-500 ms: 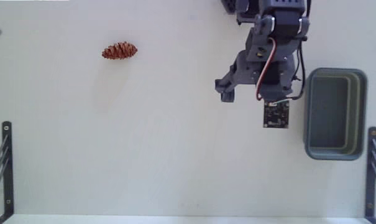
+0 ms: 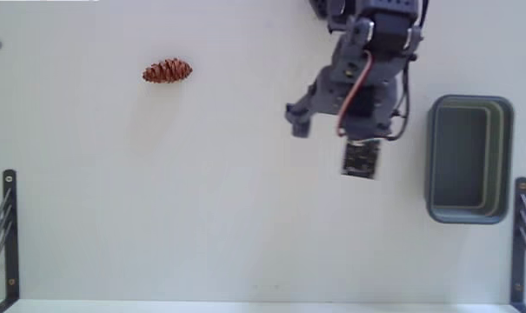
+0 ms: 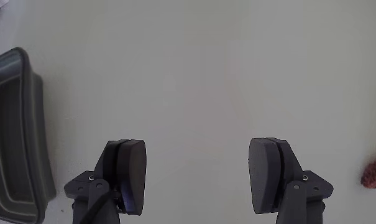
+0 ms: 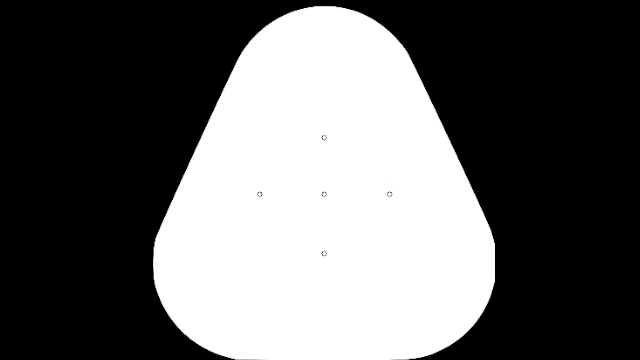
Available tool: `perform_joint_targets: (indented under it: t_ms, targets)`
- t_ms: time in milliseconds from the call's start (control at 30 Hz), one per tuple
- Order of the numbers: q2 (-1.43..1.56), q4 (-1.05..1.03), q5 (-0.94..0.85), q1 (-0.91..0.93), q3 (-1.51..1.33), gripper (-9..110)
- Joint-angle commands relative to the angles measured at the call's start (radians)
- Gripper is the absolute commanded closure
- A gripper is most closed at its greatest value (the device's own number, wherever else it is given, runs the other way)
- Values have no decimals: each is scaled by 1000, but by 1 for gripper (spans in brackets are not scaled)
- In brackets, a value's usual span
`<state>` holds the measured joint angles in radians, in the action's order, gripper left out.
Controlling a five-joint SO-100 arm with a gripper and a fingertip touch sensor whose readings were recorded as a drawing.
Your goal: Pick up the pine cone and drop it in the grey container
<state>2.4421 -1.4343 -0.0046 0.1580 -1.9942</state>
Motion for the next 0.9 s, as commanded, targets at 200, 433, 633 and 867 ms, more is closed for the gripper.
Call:
perform_joint_targets:
  t_ms: [200, 433, 633, 867]
  targets:
    - [38, 4, 5, 209, -5, -9]
    - [38, 4, 5, 358, -5, -9]
    - [38, 4, 5, 484, -5, -9]
    - [38, 4, 5, 633, -5, -9]
